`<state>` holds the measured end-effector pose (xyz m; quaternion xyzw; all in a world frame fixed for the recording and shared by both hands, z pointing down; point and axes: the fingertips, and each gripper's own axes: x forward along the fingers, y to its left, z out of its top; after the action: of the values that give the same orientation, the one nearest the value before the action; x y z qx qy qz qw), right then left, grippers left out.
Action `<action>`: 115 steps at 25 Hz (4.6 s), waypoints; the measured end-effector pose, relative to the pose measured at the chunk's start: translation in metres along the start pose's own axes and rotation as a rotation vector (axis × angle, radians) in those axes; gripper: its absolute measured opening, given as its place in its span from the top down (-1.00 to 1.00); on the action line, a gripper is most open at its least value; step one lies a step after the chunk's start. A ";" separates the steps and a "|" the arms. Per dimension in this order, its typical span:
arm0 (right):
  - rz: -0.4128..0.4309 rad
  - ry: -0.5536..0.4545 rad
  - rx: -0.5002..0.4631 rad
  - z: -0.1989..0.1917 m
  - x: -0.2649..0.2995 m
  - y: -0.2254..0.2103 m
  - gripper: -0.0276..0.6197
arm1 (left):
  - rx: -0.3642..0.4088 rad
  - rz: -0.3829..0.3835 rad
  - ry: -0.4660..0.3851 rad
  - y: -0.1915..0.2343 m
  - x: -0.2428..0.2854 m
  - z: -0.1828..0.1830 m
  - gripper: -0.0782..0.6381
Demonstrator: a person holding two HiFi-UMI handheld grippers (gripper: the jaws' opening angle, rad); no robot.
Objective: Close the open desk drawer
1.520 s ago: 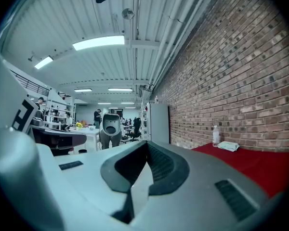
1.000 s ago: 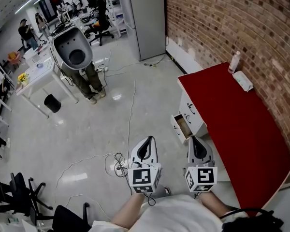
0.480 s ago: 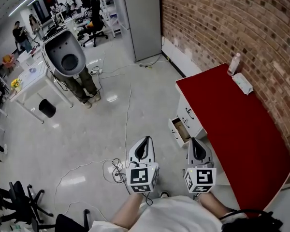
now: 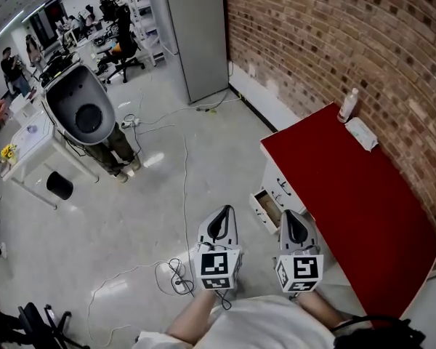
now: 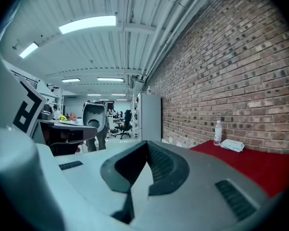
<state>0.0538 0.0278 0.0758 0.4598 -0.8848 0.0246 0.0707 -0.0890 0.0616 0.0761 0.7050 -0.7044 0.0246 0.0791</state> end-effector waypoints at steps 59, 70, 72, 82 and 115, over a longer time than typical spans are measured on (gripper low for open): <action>-0.219 0.189 0.081 -0.384 0.222 -0.100 0.92 | -0.112 -0.345 0.204 0.002 0.276 -0.389 0.76; -0.222 0.124 0.074 -0.574 0.243 -0.133 0.92 | -0.086 -0.405 0.140 -0.028 0.313 -0.576 0.76; -0.224 0.117 0.090 -0.599 0.241 -0.137 0.92 | -0.066 -0.409 0.132 -0.033 0.315 -0.598 0.76; -0.225 0.158 0.169 -0.666 0.242 -0.117 0.92 | -0.037 -0.391 0.188 -0.023 0.325 -0.658 0.76; -0.390 0.162 0.234 -0.707 0.176 -0.171 0.92 | 0.009 -0.533 0.252 -0.088 0.357 -0.747 0.76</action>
<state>0.1659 -0.1363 0.7977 0.6237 -0.7617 0.1499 0.0911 0.0585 -0.1831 0.8584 0.8568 -0.4790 0.0935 0.1663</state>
